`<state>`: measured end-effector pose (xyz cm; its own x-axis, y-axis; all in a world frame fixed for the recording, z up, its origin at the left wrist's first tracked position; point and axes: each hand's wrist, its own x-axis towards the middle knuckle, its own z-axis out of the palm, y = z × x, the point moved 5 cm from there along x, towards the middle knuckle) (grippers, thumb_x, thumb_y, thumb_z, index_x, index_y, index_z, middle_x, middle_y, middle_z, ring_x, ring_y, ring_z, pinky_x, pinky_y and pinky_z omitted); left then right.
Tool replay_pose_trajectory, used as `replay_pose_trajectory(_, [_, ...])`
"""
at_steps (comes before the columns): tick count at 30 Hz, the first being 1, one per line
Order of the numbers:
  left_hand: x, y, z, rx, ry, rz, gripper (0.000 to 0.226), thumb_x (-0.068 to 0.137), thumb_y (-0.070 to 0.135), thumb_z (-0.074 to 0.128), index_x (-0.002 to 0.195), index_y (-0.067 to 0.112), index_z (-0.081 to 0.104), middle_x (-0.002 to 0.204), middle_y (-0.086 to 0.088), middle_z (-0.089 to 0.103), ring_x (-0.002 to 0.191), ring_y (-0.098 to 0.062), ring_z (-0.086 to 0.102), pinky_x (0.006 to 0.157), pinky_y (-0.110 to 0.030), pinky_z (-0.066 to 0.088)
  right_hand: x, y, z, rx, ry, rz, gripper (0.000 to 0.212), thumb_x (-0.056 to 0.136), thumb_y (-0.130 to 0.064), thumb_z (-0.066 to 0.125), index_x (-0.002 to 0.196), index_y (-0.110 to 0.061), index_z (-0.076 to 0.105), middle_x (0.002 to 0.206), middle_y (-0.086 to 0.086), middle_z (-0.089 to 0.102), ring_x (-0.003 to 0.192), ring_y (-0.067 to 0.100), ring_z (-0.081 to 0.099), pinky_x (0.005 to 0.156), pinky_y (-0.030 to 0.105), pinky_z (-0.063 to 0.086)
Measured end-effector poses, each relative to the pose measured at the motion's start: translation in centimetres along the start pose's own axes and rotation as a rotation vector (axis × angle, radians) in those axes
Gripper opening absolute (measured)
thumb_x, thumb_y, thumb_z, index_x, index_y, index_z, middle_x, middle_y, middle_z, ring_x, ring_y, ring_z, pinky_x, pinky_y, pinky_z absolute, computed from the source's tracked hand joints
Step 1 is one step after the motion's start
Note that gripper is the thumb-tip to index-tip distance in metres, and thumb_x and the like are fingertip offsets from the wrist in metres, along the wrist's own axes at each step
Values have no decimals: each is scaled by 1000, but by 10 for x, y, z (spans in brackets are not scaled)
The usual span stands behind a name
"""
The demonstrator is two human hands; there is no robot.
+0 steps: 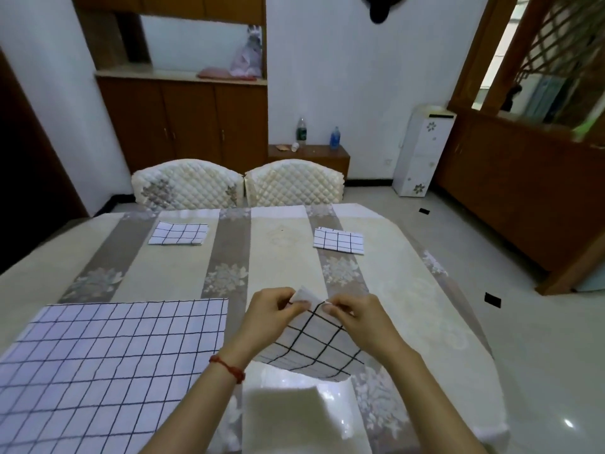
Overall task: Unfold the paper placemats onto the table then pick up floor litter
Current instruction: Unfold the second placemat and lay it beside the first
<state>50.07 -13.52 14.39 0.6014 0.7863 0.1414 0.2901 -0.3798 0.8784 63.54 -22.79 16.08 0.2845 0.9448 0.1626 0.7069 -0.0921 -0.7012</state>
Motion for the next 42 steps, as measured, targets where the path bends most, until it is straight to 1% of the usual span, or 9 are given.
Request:
replay_pose_trajectory(4, [-4,10,3,-26,226,-58,49,78,18,68,44,22,34,37,6,34,43,-7,31,45,-19,20,-6,4,-25,-21,99,-140,23,86,-22,63,107,-18,69,98,-10,68,89,-2,57,84,14,45])
replay_pose_trajectory(8, [-13,14,3,-91,321,-108,58,79,18,67,42,24,24,35,6,31,39,-6,27,44,-18,15,-11,19,-36,50,134,-182,15,81,-20,68,95,-22,72,86,-27,65,82,-9,60,76,8,45])
replay_pose_trajectory(15, [-26,7,-10,-195,368,-149,68,59,55,64,72,-12,56,64,-7,46,62,-15,42,61,-29,32,-16,29,-50,184,212,-134,27,75,-12,73,72,-39,67,76,-36,65,78,-2,63,70,7,46])
replay_pose_trajectory(21, [-35,20,-23,-106,430,-128,18,76,24,72,90,16,66,86,5,66,83,-13,59,67,-13,46,-6,7,-55,177,286,-260,10,75,-15,73,77,-24,72,87,-23,64,91,-2,58,82,10,45])
replay_pose_trajectory(25, [-27,49,-17,165,367,77,46,76,29,71,119,21,56,115,15,52,108,-3,46,93,-20,36,3,-17,-56,57,244,-380,6,75,-19,71,79,-14,71,88,-11,65,86,3,58,77,14,46])
replay_pose_trajectory(30, [-15,77,10,162,149,199,19,80,28,66,95,18,70,90,17,63,86,6,57,78,-3,39,3,-31,-57,128,152,-342,5,77,-15,71,81,-12,73,58,-28,59,71,-4,59,64,8,43])
replay_pose_trajectory(33, [-10,81,16,103,108,180,10,80,30,65,80,21,71,72,18,64,75,3,60,71,-6,42,1,-28,-61,198,131,-293,3,77,-18,71,79,-18,73,65,-20,66,70,6,61,64,15,47])
replay_pose_trajectory(37, [-8,84,4,62,197,191,23,80,18,67,63,32,60,64,15,61,69,7,57,65,-4,41,-3,2,-70,271,62,-70,12,75,-22,72,67,-14,69,61,7,60,58,14,49,59,28,42])
replay_pose_trajectory(42, [-5,76,-25,-85,352,105,22,81,13,65,62,22,62,53,9,58,55,-1,51,54,-8,39,-20,45,-79,283,-68,138,53,74,-17,74,41,-19,33,45,-10,25,44,6,24,48,17,22])
